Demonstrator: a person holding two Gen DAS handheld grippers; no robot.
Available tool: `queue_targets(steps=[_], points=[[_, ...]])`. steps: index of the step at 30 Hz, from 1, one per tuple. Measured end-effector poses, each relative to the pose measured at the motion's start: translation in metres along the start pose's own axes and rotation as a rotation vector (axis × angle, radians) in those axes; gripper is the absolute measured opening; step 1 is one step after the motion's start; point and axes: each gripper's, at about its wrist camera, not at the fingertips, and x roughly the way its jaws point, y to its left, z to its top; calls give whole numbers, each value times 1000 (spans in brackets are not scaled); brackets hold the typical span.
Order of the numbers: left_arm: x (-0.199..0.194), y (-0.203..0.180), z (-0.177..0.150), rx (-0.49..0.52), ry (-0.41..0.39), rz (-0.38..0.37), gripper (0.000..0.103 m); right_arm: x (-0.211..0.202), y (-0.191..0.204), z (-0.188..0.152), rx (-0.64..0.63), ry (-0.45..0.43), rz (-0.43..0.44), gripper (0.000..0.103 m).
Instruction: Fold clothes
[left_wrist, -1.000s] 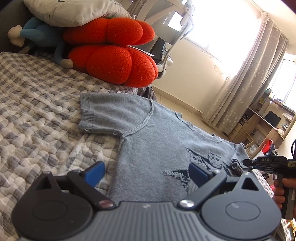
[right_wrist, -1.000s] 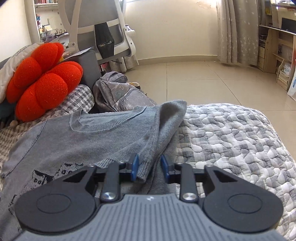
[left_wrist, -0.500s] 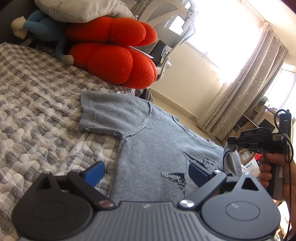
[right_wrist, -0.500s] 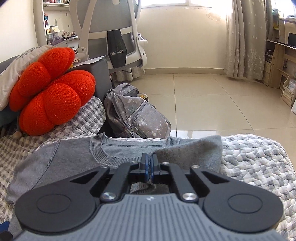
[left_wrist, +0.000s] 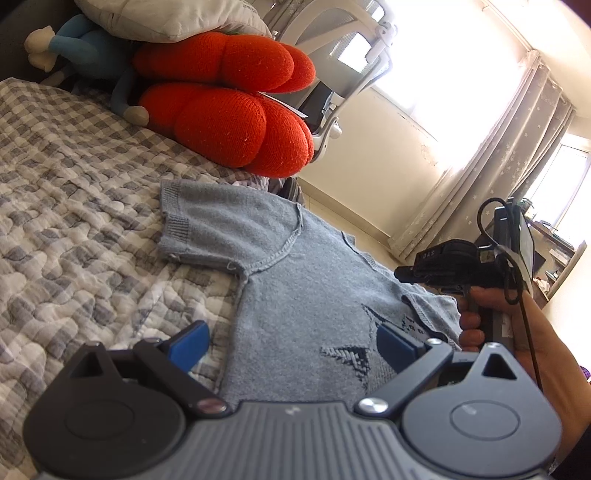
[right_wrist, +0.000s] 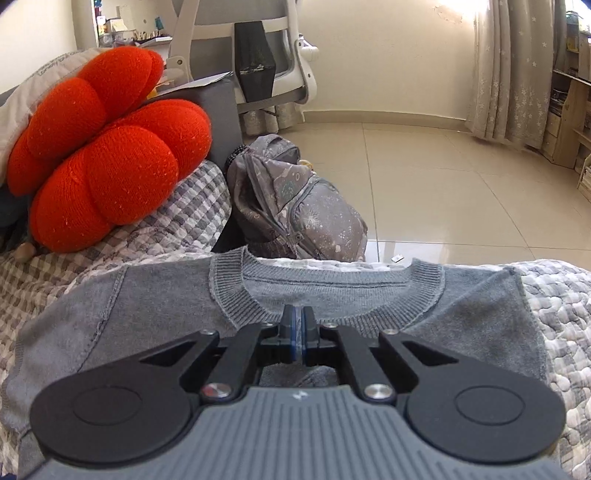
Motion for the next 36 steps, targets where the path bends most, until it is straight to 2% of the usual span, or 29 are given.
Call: queue_targets(steps=[1, 4, 6, 7, 8, 11, 15, 21, 25, 28, 30, 32, 36], points=[[0, 0, 0, -2, 0, -1, 98, -2, -1, -1, -9, 10, 11, 14], [0, 1, 1, -5, 1, -4, 98, -26, -7, -5, -62, -14, -17, 19], [0, 2, 1, -7, 1, -6, 98, -51, -17, -13, -118, -34, -22, 36], [0, 2, 1, -9, 2, -8, 98, -64, -22, -18, -146, -43, -32, 52], [0, 3, 1, -11, 2, -10, 98, -79, -28, -26, -173, -51, -54, 57], [0, 3, 1, -12, 4, -14, 98, -126, -52, -60, -245, -45, -103, 57], [0, -1, 2, 10, 11, -2, 98, -194, -87, -121, -218, -51, -83, 57], [-6, -17, 12, 35, 37, 12, 97, -279, -90, -212, -339, -99, -83, 57], [-24, -47, 27, -35, 44, -19, 96, -304, -91, -246, -369, -101, -87, 56], [-29, -88, 32, -7, 71, -23, 93, -310, -91, -262, -371, -108, -83, 40], [-22, -116, 31, 18, 119, -25, 91, -308, -92, -268, -360, -117, -69, 36], [-8, -142, 27, 33, 180, -23, 82, -304, -94, -273, -341, -114, -54, 30], [40, -175, 10, 62, 282, 24, 55, -302, -95, -289, -339, -122, -52, 27]])
